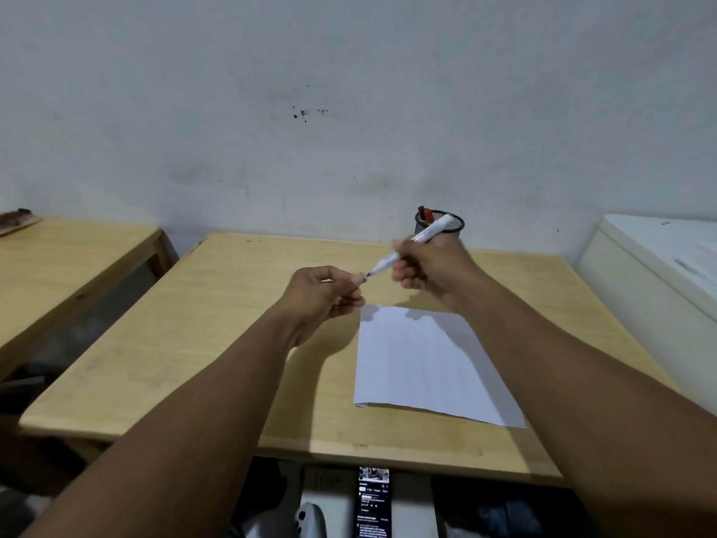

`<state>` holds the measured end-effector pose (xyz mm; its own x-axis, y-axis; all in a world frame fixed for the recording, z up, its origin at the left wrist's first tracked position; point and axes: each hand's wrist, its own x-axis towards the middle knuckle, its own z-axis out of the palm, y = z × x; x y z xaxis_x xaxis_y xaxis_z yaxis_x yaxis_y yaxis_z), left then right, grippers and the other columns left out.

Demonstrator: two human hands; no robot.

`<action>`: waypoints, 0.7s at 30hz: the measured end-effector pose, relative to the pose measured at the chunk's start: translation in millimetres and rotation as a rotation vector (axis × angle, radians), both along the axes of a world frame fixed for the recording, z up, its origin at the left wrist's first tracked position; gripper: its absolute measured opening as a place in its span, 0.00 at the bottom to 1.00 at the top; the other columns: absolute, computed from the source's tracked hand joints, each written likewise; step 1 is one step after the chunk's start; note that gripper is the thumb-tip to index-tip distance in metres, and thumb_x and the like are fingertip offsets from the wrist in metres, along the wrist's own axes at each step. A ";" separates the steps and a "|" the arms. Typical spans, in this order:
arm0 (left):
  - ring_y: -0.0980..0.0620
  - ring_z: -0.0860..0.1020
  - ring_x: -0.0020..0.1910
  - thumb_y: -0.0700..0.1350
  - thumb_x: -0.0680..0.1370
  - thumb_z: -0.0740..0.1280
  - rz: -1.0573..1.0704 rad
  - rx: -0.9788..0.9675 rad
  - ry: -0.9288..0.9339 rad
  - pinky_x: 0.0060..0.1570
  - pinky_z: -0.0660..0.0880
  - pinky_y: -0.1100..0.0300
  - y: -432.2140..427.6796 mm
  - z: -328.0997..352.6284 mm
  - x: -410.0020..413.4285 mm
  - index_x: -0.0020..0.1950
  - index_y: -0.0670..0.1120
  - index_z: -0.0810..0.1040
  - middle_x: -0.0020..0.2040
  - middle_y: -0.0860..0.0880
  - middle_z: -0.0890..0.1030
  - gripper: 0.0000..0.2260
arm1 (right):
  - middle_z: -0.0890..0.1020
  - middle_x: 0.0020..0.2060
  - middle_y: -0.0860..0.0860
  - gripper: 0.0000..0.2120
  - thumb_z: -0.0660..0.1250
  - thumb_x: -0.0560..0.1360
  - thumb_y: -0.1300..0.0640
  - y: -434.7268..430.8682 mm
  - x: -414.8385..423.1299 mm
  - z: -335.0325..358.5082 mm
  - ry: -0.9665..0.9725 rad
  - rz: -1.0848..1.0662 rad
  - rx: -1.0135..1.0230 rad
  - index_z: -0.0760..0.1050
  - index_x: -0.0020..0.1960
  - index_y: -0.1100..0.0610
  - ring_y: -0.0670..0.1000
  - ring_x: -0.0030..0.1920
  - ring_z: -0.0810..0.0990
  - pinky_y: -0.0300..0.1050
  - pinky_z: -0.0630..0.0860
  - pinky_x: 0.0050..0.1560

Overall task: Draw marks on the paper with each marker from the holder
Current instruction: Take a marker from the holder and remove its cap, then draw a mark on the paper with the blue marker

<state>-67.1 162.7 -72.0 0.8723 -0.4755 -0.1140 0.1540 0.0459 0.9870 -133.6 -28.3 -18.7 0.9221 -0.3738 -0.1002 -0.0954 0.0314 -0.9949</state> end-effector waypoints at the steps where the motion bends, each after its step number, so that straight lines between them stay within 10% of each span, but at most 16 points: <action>1: 0.50 0.84 0.34 0.42 0.76 0.75 0.049 0.004 0.011 0.40 0.81 0.61 9.2 -3.6 4.1 0.43 0.40 0.82 0.36 0.44 0.82 0.06 | 0.80 0.27 0.54 0.04 0.68 0.80 0.62 -9.6 -1.0 4.4 -0.027 -0.052 0.025 0.76 0.49 0.63 0.48 0.25 0.78 0.39 0.74 0.27; 10: 0.54 0.79 0.35 0.40 0.73 0.74 0.026 0.639 -0.538 0.35 0.72 0.62 19.0 -13.8 15.8 0.44 0.46 0.84 0.36 0.51 0.82 0.02 | 0.86 0.34 0.58 0.07 0.67 0.77 0.62 -25.4 -1.6 -8.5 0.041 -0.043 -0.094 0.82 0.45 0.66 0.55 0.34 0.88 0.47 0.84 0.38; 21: 0.51 0.81 0.40 0.58 0.69 0.71 -0.051 0.714 -0.590 0.43 0.77 0.56 -1.9 -36.2 9.3 0.52 0.54 0.80 0.38 0.54 0.82 0.15 | 0.81 0.34 0.61 0.05 0.64 0.75 0.62 14.5 7.9 -57.2 -0.002 -0.139 -0.027 0.78 0.43 0.61 0.57 0.29 0.79 0.43 0.72 0.29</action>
<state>-57.8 160.8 -108.2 0.8622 -0.5029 0.0611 -0.3972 -0.5962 0.6976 -125.6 -13.8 -75.9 0.8613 -0.5006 -0.0868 -0.0902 0.0175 -0.9958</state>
